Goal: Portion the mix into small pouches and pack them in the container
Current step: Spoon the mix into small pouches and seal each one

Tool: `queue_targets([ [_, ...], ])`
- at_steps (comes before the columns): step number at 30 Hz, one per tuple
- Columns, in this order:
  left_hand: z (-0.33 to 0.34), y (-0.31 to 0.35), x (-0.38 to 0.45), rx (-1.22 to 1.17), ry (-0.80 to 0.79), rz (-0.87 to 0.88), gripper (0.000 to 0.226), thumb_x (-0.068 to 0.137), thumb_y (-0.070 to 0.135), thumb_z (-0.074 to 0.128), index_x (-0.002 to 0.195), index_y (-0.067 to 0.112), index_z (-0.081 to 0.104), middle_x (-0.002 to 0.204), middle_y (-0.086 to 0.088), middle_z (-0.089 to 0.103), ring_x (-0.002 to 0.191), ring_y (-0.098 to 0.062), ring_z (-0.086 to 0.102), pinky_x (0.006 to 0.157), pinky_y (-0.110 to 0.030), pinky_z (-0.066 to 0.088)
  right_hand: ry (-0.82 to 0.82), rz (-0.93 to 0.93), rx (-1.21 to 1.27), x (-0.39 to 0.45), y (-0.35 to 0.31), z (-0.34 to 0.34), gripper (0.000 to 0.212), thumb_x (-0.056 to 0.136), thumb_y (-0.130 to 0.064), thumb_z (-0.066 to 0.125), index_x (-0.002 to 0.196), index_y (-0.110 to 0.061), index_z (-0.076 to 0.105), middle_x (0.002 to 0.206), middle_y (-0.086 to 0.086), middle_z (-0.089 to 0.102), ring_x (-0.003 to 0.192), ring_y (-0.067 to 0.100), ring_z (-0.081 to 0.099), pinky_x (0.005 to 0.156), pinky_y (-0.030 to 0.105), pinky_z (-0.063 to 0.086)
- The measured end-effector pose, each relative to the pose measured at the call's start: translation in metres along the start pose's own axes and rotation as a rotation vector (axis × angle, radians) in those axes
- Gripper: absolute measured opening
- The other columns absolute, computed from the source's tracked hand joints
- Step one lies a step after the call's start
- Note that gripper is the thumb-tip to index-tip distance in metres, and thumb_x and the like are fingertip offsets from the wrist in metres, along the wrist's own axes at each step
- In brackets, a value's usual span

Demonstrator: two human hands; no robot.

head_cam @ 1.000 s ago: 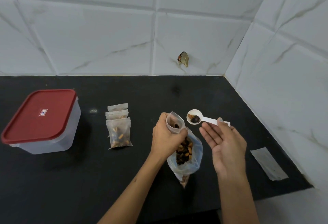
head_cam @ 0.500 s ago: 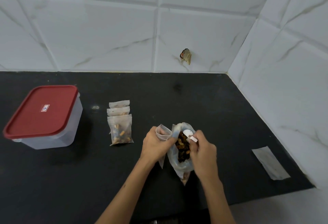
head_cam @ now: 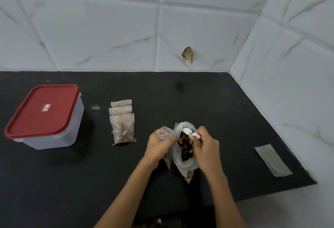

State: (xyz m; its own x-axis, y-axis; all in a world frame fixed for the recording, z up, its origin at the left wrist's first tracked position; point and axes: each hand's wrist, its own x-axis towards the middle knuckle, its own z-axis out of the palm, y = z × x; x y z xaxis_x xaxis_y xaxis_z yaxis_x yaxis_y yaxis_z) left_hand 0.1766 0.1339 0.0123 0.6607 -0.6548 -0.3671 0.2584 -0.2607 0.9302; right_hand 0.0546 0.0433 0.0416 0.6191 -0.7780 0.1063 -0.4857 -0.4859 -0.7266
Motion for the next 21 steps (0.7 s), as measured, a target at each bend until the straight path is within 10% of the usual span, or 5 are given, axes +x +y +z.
queue_targets([
  [21,-0.003,0.005,-0.006,-0.056,0.031,-0.051,0.007,0.078,0.015,0.065,0.082,0.014,0.060,0.073,0.001,0.057,0.068,-0.010,0.055,0.056,-0.024,0.040,0.058,0.050,-0.133,-0.005,-0.001,-0.001,0.008,0.097,-0.020,0.050,0.091,-0.017,0.047,0.074,-0.003,0.057,0.063,0.007,0.058,0.051,0.018,0.046],
])
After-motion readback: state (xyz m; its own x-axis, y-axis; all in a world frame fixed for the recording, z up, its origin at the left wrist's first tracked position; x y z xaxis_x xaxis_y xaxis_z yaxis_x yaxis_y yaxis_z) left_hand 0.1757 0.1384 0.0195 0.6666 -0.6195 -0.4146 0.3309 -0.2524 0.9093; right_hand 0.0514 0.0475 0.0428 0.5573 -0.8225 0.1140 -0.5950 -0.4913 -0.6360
